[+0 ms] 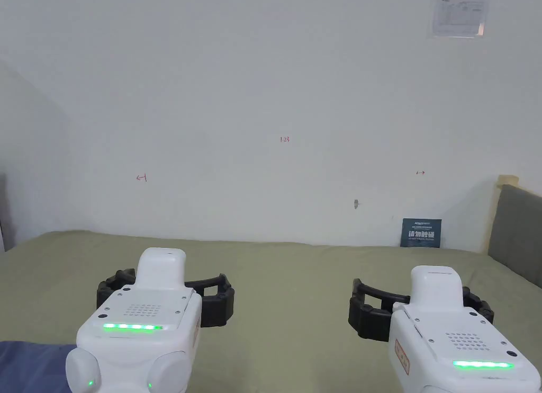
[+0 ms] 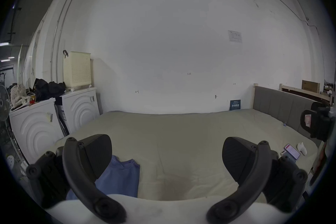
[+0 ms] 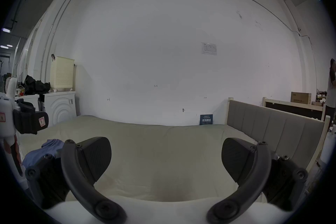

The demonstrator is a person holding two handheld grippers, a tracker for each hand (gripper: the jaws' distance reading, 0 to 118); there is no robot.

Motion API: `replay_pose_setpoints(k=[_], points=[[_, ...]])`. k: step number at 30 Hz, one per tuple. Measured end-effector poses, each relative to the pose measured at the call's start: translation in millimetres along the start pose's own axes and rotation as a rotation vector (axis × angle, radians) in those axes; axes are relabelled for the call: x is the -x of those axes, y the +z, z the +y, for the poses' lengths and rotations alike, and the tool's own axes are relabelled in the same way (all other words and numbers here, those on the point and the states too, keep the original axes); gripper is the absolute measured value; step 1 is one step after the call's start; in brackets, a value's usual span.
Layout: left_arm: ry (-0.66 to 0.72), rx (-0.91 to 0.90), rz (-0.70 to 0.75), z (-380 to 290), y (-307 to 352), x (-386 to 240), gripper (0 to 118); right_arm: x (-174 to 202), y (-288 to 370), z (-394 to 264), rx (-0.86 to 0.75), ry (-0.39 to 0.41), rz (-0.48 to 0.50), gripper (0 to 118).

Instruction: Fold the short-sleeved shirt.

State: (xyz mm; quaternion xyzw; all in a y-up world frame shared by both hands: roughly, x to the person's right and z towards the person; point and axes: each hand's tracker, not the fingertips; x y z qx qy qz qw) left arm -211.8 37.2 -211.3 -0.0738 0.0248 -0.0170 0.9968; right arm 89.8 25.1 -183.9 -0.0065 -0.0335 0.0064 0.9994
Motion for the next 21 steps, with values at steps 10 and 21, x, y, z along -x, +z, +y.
replay_pose_setpoints(k=[10, 21], points=[[0.005, 0.004, -0.022, 2.4, -1.5, -4.8, 118, -2.6, -0.3, -0.7, 0.014, 0.021, 0.014, 118], [-0.032, -0.013, -0.031, 0.6, 3.6, -9.4, 118, -9.0, -1.4, -2.8, 0.041, 0.006, -0.034, 118]])
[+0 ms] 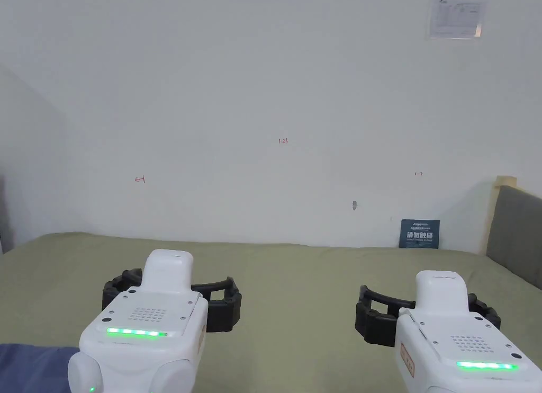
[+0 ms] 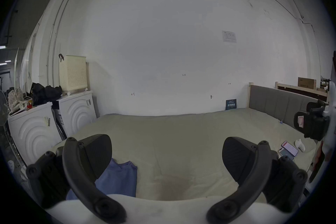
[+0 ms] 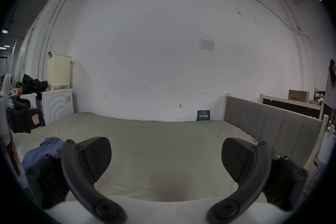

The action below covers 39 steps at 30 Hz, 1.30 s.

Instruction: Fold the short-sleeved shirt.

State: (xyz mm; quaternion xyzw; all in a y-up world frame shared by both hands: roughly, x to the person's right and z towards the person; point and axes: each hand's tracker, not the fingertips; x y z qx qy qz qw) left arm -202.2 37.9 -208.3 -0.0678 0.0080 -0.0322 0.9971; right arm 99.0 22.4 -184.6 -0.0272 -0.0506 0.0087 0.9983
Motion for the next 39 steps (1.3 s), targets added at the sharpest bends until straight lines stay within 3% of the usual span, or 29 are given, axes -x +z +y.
replay_pose_setpoints(k=[22, 30, 36, 38, 39], points=[[0.009, -0.01, 0.031, -0.7, -3.6, -1.6, 118, 5.4, -2.5, -3.6, 0.003, 0.037, 0.037, 118], [0.02, 0.005, 0.033, -1.8, -5.1, 2.7, 118, 4.3, -6.2, -5.4, 0.026, -0.002, 0.031, 118], [0.024, 0.016, 0.034, -0.3, -5.8, 2.6, 118, 4.5, -7.3, -6.9, 0.031, 0.019, 0.022, 117], [0.034, 0.028, 0.019, 0.3, -6.7, 3.8, 118, 4.2, -6.8, -7.1, 0.033, 0.017, 0.016, 111], [0.035, 0.033, 0.019, 0.0, -7.1, 3.9, 116, 4.1, -6.8, -7.2, 0.034, 0.018, 0.013, 100]])
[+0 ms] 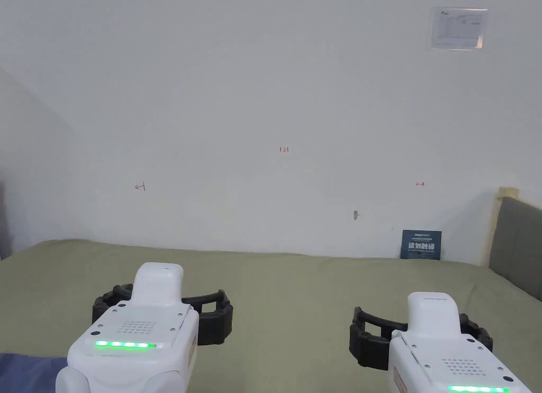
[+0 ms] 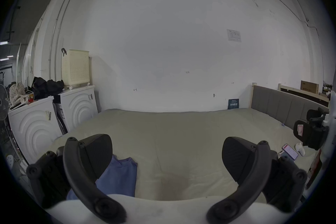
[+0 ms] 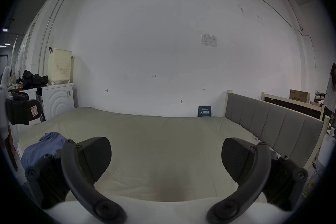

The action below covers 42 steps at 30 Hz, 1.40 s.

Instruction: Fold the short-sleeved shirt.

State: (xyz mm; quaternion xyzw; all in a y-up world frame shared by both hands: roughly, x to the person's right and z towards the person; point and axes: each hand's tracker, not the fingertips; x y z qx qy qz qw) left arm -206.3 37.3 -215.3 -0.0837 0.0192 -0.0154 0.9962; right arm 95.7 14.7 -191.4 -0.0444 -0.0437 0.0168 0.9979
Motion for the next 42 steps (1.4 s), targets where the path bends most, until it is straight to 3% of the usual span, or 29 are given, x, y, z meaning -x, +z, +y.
replay_pose_setpoints(k=[1, 2, 3, 4, 5, 7, 16, 22, 25, 31, 35, 42], points=[[-0.001, 0.003, -0.001, -0.9, -0.3, -0.1, 104, 0.1, 0.1, 0.1, 0.006, 0.007, 0.0, 70], [-0.006, 0.007, -0.007, -1.4, -0.3, -0.2, 104, 0.4, 0.7, 0.2, 0.006, 0.012, -0.001, 70], [-0.018, 0.011, -0.015, -1.8, -0.3, -0.7, 96, 1.2, 2.1, -0.4, -0.005, 0.019, -0.013, 55], [-0.027, 0.001, -0.004, -3.2, 0.4, -3.2, 54, 2.5, 0.8, -0.7, -0.009, 0.027, -0.036, 7], [-0.034, -0.004, 0.01, -4.9, -0.6, -4.6, 0, 4.0, -1.2, 1.6, -0.018, 0.043, -0.025, 0], [-0.007, -0.007, 0.01, -6.7, -3.2, -2.1, 0, -1.9, -1.8, 7.7, 0.025, 0.024, 0.004, 0], [0.005, 0.022, -0.01, -10.0, -10.1, 3.6, 0, 0.0, -4.4, 5.3, 0.023, 0.048, -0.032, 0], [0.02, 0.048, 0.051, -17.2, -13.6, 41.2, 0, 18.0, -17.9, 3.0, 0.046, 0.073, -0.012, 0], [0.007, 0.061, 0.143, -19.9, -9.9, 77.7, 0, 50.1, -31.7, -1.5, 0.066, 0.058, 0.083, 0], [0.014, 0.108, 0.379, -25.3, 19.5, 186.6, 0, 159.3, -47.5, -11.3, 0.059, 0.058, 0.309, 0], [0.033, 0.152, 0.512, -38.7, 39.2, 245.5, 0, 209.6, -54.5, -15.2, 0.086, 0.027, 0.421, 0], [0.084, 0.221, 0.563, -68.5, 30.6, 296.0, 0, 269.7, -68.9, -27.3, 0.118, 0.048, 0.492, 0]])
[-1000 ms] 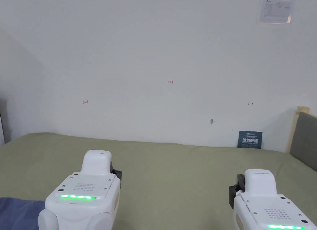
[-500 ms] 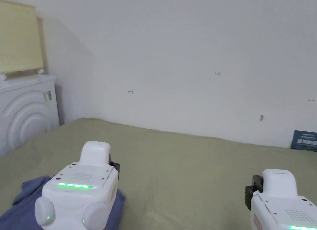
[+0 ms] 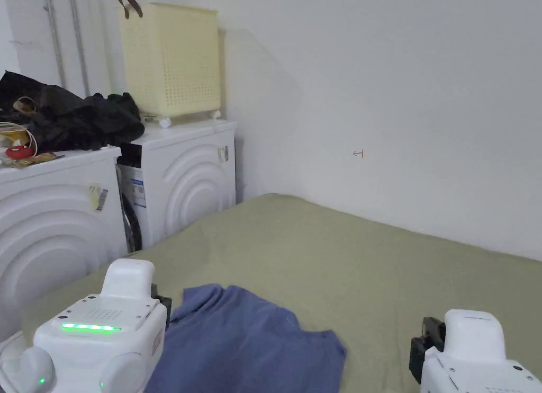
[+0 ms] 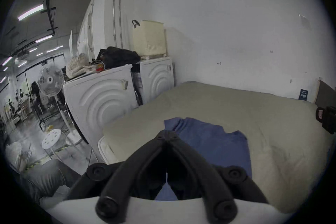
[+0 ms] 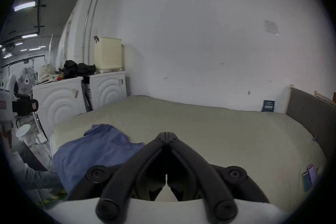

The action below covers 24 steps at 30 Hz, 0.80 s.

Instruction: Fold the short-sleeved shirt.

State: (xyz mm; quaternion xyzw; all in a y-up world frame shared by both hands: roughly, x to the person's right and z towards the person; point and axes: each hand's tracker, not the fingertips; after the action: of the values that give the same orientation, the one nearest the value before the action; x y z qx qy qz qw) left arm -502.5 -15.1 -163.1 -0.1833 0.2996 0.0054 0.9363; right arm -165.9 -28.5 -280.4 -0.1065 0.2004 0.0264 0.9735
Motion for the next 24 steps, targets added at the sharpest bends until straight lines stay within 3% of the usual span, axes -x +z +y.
replay_pose_setpoints(k=[8, 15, 16, 17, 19, 20, 22, 24], points=[[-0.022, 0.087, -0.07, -22.8, -61.0, -33.3, 0, 3.2, -33.9, -19.4, 0.051, 0.003, 0.002, 0], [-0.004, 0.372, -0.248, -77.5, -162.2, -96.7, 0, -25.5, -26.0, -63.1, 0.144, 0.006, -0.035, 0], [-0.009, 0.413, -0.272, -85.7, -175.7, -103.3, 5, -28.6, -24.6, -69.1, 0.157, 0.012, -0.041, 0], [-0.03, 0.469, -0.296, -93.5, -190.4, -109.6, 21, -31.6, -21.9, -76.3, 0.169, 0.022, -0.051, 0], [-0.017, 0.532, -0.354, -107.4, -212.4, -116.3, 96, -39.3, -17.6, -87.3, 0.193, 0.032, -0.056, 0], [-0.042, 0.576, -0.352, -112.6, -222.7, -120.1, 96, -42.6, -15.5, -92.4, 0.204, 0.035, -0.062, 0], [-0.101, 0.632, -0.292, -125.5, -238.8, -128.8, 117, -49.3, -11.6, -103.7, 0.24, 0.04, -0.06, 0], [-0.17, 0.629, -0.283, -131.7, -242.9, -135.7, 116, -56.0, -8.3, -112.8, 0.277, 0.056, -0.05, 0]])
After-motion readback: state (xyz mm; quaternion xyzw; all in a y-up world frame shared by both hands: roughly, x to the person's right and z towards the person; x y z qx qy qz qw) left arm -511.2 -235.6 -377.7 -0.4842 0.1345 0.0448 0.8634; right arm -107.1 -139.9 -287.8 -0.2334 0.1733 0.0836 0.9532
